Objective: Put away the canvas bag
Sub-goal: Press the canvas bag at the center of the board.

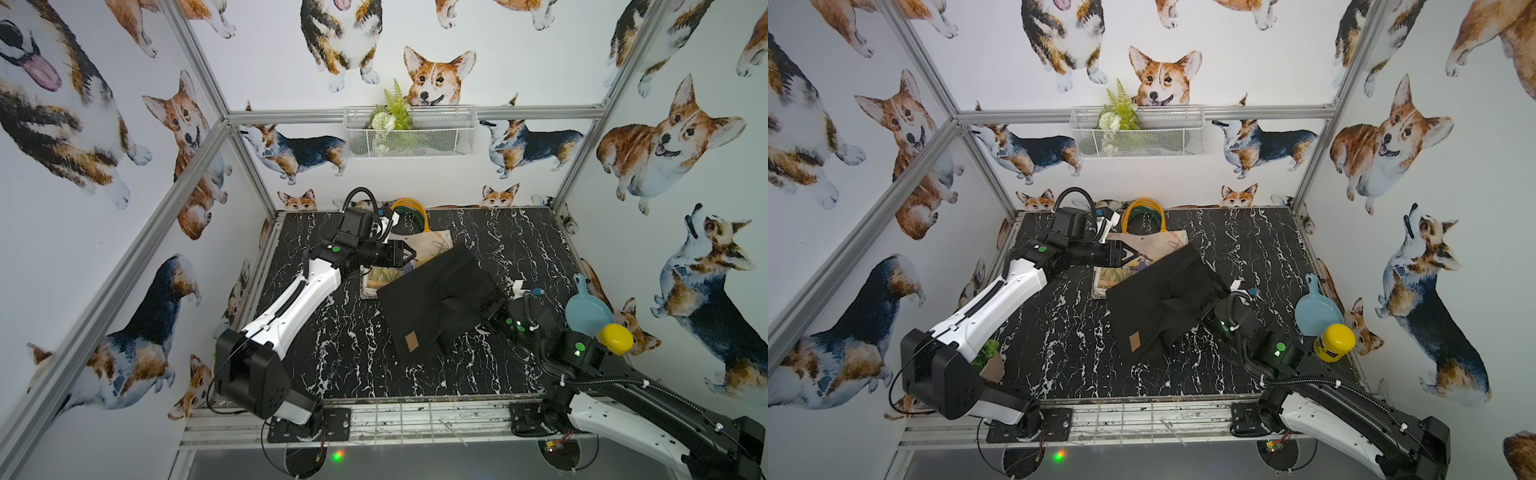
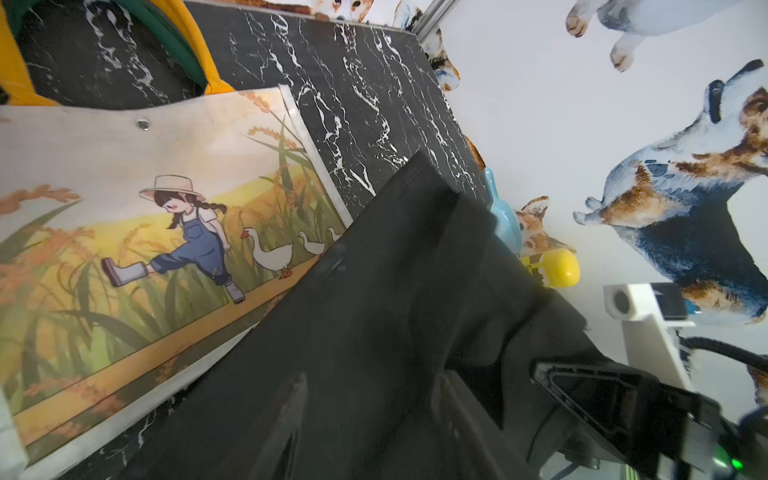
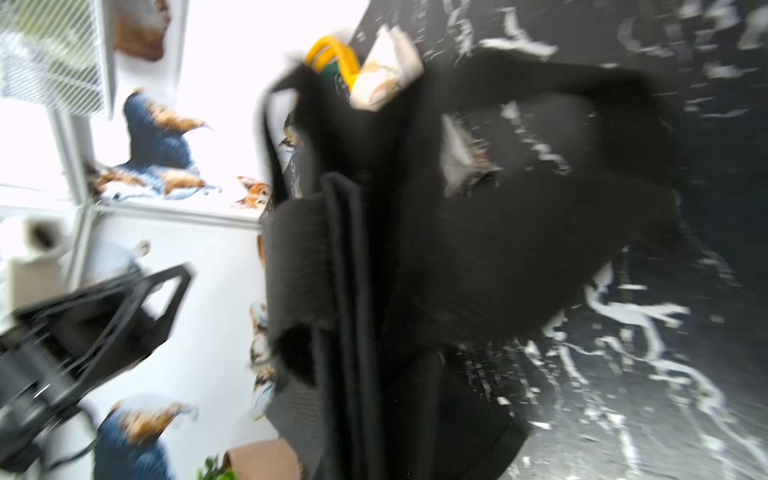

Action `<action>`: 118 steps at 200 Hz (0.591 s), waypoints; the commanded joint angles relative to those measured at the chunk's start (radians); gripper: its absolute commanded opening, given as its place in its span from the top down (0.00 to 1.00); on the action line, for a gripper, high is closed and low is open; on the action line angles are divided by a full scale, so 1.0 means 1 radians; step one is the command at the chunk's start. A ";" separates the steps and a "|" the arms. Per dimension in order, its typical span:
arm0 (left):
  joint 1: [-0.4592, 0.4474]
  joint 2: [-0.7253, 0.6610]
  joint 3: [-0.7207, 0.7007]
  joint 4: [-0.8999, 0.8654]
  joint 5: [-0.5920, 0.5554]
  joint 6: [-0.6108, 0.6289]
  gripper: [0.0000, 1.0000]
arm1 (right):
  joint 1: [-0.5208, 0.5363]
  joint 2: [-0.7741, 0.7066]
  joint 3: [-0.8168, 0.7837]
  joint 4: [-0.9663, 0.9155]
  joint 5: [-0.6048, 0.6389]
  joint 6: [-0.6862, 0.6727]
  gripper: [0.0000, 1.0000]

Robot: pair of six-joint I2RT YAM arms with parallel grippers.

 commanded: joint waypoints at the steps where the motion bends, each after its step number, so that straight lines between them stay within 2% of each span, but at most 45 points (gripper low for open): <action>1: 0.011 -0.102 -0.095 -0.048 -0.010 0.027 0.46 | 0.001 -0.040 -0.054 -0.004 0.126 0.218 1.00; 33: 0.004 -0.294 -0.268 0.000 0.023 -0.041 0.47 | 0.001 -0.052 -0.118 0.092 0.123 0.286 1.00; 54: -0.050 -0.388 -0.355 0.074 0.021 -0.083 0.45 | 0.006 -0.030 -0.095 0.063 0.129 0.271 1.00; 72: -0.166 -0.424 -0.412 0.153 -0.023 -0.081 0.38 | 0.023 -0.011 -0.084 0.064 0.125 0.274 1.00; 85: -0.291 -0.412 -0.417 0.178 -0.088 -0.040 0.37 | 0.044 0.000 -0.078 0.065 0.132 0.279 1.00; 102: -0.447 -0.349 -0.380 0.169 -0.197 0.023 0.37 | 0.073 0.012 -0.065 0.060 0.143 0.284 1.00; 118: -0.547 -0.262 -0.318 0.140 -0.295 0.075 0.36 | 0.095 0.018 -0.052 0.043 0.148 0.298 1.00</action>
